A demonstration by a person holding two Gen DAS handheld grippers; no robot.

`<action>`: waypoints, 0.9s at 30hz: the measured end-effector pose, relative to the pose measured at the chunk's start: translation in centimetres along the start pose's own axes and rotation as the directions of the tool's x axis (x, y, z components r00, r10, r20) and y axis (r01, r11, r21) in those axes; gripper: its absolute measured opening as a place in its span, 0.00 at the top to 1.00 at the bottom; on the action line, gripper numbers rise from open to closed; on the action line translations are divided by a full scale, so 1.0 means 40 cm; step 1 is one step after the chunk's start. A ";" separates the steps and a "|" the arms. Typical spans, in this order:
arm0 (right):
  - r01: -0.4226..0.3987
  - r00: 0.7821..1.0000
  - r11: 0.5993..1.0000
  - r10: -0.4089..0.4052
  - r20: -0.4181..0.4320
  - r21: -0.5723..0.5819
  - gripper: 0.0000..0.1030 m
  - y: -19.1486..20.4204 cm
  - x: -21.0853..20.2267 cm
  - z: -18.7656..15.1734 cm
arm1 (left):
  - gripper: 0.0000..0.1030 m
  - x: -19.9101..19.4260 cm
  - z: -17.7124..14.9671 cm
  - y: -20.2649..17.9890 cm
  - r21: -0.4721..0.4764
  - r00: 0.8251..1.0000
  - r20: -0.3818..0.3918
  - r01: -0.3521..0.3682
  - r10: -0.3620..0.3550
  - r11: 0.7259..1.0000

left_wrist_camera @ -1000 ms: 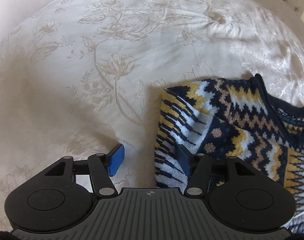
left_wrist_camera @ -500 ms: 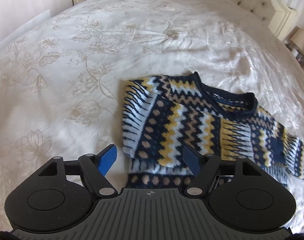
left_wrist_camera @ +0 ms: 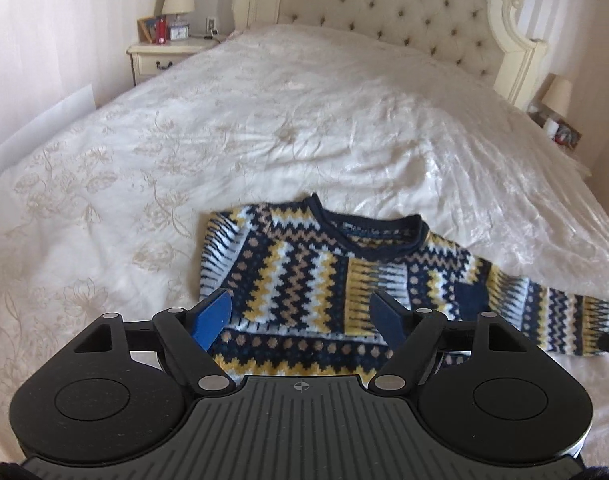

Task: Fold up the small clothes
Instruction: 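Grasp the other navy sleeve cuff with the right gripper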

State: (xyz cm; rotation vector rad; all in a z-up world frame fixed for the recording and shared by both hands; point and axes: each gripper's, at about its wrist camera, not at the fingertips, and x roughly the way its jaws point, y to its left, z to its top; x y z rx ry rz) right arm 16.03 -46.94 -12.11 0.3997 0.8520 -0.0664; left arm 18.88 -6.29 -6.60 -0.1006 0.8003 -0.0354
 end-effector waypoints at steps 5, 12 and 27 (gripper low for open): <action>0.004 0.997 1.000 -0.003 0.073 -0.015 0.00 -0.057 -0.065 0.012 | 0.27 -0.058 0.025 -0.071 0.021 0.993 0.083 -0.086 0.084 0.996; 0.024 0.994 0.998 -0.029 0.103 0.050 0.01 -0.201 -0.096 0.057 | 0.27 -0.073 -0.011 -0.145 0.032 0.990 0.036 -0.136 0.135 0.990; 0.121 0.991 0.942 -0.134 0.023 0.312 0.01 -0.575 -0.036 0.115 | 0.27 -0.026 -0.105 -0.251 0.070 0.971 -0.164 -0.164 0.173 0.984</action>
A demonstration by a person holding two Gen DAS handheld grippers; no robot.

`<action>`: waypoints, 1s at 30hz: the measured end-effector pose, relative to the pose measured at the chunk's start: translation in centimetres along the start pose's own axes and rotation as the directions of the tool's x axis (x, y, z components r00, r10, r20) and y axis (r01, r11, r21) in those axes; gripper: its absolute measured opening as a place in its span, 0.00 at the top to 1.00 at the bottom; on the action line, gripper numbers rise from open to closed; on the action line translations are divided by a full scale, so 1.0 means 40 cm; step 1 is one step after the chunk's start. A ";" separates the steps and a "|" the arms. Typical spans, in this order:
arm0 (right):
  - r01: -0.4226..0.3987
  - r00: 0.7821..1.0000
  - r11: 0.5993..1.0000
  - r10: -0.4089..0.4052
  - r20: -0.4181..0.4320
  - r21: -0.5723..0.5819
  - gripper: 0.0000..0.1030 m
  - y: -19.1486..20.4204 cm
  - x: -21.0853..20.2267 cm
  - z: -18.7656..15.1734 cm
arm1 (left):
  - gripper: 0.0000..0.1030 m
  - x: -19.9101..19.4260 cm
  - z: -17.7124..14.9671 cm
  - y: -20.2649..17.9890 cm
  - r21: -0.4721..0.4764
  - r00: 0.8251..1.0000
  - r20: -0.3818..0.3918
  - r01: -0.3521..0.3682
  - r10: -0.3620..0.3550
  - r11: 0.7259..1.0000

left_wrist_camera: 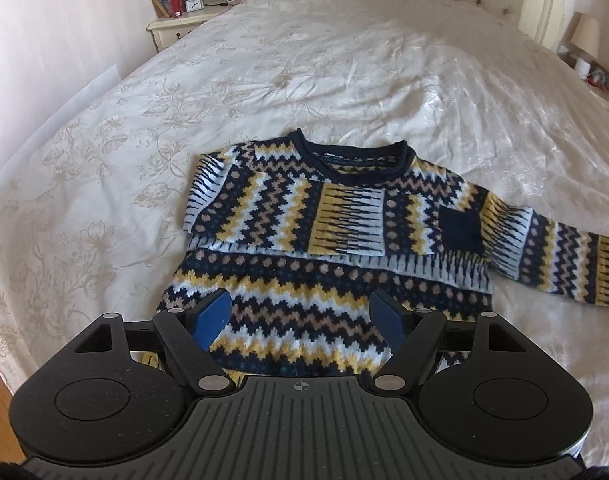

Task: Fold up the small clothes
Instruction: 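Grasp the other navy sleeve cuff with the right gripper, then lay the held sleeve across the sweater body and open the right gripper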

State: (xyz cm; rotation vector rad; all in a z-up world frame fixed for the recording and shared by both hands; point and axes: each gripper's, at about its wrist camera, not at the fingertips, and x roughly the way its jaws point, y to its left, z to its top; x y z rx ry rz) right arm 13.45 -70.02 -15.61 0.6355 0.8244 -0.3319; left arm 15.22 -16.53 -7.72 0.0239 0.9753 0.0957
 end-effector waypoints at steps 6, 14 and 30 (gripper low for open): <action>-0.065 0.998 0.994 0.064 0.009 0.094 0.00 -0.061 0.061 0.036 | 0.27 0.026 0.011 -0.041 0.026 0.999 -0.040 -0.023 0.024 0.999; -0.056 0.998 0.995 0.058 -0.020 0.083 0.00 -0.061 0.112 0.057 | 0.27 0.061 0.033 -0.101 0.077 0.998 -0.066 -0.016 0.021 0.997; -0.035 0.999 0.986 0.032 0.023 0.166 0.85 -0.073 0.038 0.046 | 0.27 0.120 0.040 -0.050 0.079 0.995 -0.101 0.028 -0.020 0.997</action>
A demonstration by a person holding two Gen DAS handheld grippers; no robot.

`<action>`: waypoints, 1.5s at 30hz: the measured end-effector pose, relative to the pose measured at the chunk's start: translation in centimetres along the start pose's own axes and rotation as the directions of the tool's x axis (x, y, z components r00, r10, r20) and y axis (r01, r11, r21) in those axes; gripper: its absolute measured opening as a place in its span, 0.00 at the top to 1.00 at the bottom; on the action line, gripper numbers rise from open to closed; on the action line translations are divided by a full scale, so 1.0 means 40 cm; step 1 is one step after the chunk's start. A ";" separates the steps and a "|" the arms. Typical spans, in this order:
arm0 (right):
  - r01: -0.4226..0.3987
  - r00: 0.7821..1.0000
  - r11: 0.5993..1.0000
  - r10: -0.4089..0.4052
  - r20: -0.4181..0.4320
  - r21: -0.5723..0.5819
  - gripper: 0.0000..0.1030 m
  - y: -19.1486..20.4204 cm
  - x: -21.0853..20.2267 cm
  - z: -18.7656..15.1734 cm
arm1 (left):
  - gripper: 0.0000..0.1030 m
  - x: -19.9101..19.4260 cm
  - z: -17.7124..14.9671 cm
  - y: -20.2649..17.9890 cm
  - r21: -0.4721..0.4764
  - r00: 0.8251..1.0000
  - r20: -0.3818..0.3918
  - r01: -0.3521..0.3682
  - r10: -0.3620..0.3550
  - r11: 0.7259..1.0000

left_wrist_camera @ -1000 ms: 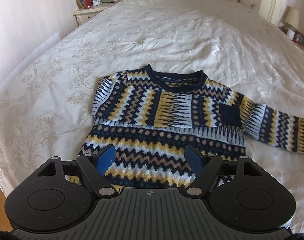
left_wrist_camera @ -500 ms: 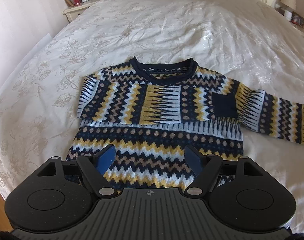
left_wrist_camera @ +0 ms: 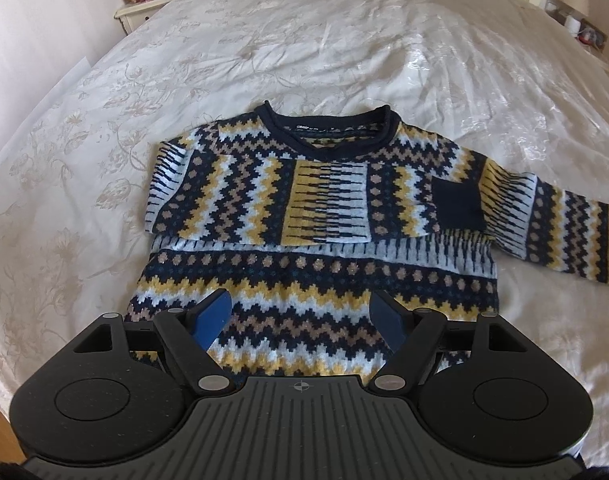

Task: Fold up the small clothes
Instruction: 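Lay the held sleeve across the sweater body and open the right gripper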

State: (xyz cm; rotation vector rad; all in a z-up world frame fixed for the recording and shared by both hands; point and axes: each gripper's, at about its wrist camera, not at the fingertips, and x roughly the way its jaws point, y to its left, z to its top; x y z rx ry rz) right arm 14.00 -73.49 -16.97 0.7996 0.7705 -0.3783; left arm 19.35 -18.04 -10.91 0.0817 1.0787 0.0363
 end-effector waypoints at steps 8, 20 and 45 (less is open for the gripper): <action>-0.042 0.998 0.992 0.046 0.032 -0.120 0.86 0.218 -0.054 -0.035 | 0.28 0.055 -0.015 0.116 0.007 0.998 -0.045 0.053 -0.053 0.999; -0.267 0.964 0.910 0.253 -0.084 -0.316 0.86 0.738 0.004 -0.240 | 0.29 0.114 -0.010 0.357 -0.045 0.994 -0.063 0.082 -0.084 0.996; -0.479 0.847 0.688 0.199 -0.492 -0.546 0.37 1.119 0.254 -0.815 | 0.28 0.161 0.001 0.597 -0.141 0.997 -0.021 0.069 -0.072 0.988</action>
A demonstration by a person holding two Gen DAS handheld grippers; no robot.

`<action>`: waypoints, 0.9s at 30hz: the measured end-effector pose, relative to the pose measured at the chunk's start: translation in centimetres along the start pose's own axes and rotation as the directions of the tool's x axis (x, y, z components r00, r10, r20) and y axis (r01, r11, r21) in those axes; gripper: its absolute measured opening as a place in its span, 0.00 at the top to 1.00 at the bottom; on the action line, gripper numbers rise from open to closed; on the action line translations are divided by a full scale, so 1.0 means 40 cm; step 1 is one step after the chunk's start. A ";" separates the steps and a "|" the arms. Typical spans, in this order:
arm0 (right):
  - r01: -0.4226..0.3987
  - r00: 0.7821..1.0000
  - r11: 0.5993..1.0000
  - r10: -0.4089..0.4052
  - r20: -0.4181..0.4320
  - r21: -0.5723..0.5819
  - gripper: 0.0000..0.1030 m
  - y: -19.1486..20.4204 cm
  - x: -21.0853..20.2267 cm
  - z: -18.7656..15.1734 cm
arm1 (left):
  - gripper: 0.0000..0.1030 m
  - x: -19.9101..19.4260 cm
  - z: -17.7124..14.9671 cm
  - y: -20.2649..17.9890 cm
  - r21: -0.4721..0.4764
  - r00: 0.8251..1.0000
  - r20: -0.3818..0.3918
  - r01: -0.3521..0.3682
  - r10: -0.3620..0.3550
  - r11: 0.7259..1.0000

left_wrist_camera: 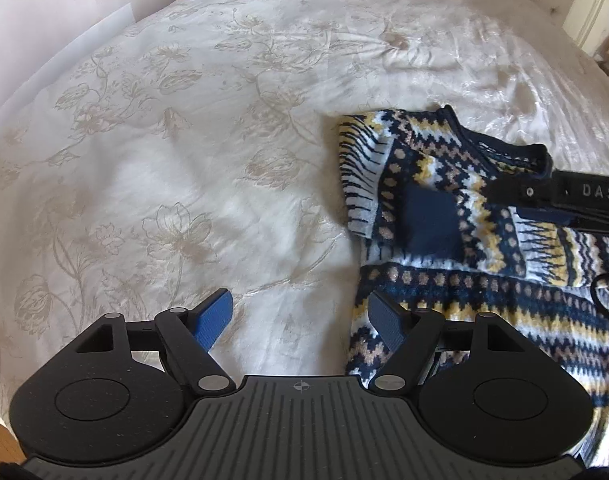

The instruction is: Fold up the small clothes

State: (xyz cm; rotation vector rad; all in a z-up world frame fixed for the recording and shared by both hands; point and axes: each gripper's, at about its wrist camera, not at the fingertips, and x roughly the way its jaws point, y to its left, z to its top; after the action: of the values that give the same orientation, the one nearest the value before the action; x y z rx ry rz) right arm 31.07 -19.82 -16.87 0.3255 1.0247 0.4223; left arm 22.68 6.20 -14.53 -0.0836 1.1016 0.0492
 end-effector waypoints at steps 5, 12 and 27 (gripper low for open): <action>0.060 0.998 0.998 -0.060 -0.006 -0.012 0.36 -0.054 -0.050 -0.028 | 0.28 0.023 0.029 -0.051 0.034 0.998 0.027 0.047 -0.048 0.998; 0.190 0.979 0.980 -0.194 -0.063 -0.064 0.27 -0.156 -0.106 -0.109 | 0.30 0.089 0.076 -0.134 0.112 0.996 0.031 0.084 -0.088 0.990; 0.294 0.944 0.954 -0.298 -0.139 -0.051 0.16 -0.282 -0.094 -0.212 | 0.37 0.256 0.144 -0.214 0.202 0.992 -0.033 0.126 -0.122 0.971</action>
State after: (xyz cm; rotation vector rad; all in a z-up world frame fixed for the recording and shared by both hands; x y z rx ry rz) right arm 24.07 -30.93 -23.26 0.1107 1.1885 0.1899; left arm 33.13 -1.82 -20.71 0.0313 1.1141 -0.1769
